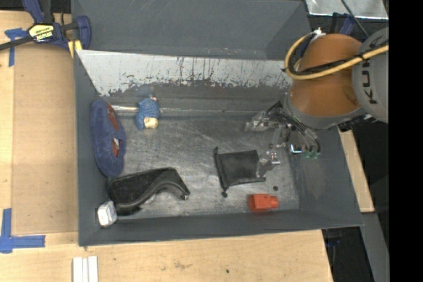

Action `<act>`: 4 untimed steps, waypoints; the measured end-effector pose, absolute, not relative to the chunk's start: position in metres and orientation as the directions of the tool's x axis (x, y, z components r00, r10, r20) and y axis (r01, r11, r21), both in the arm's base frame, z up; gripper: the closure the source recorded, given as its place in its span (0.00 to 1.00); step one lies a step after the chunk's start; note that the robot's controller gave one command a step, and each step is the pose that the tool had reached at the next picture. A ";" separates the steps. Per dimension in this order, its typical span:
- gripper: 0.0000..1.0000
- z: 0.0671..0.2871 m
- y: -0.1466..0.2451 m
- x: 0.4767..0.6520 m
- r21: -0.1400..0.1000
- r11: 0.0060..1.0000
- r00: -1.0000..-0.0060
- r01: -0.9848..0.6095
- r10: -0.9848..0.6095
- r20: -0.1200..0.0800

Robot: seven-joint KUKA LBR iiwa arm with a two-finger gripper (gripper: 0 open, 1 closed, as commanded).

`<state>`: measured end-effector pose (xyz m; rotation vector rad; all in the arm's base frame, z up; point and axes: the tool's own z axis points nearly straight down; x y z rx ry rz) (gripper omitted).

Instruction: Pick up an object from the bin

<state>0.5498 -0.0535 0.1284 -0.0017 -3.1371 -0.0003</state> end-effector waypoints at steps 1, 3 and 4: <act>0.00 0.074 -0.018 0.542 -0.007 0.830 -0.830 -0.558 -0.558 -0.007; 0.00 0.078 -0.015 0.546 -0.011 0.830 -0.829 -0.558 -0.558 -0.025; 1.00 0.078 -0.015 0.546 -0.011 0.830 -0.829 -0.558 -0.558 -0.024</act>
Offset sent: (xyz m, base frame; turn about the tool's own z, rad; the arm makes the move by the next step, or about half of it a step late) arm -0.0115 0.0364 -0.0582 -0.5951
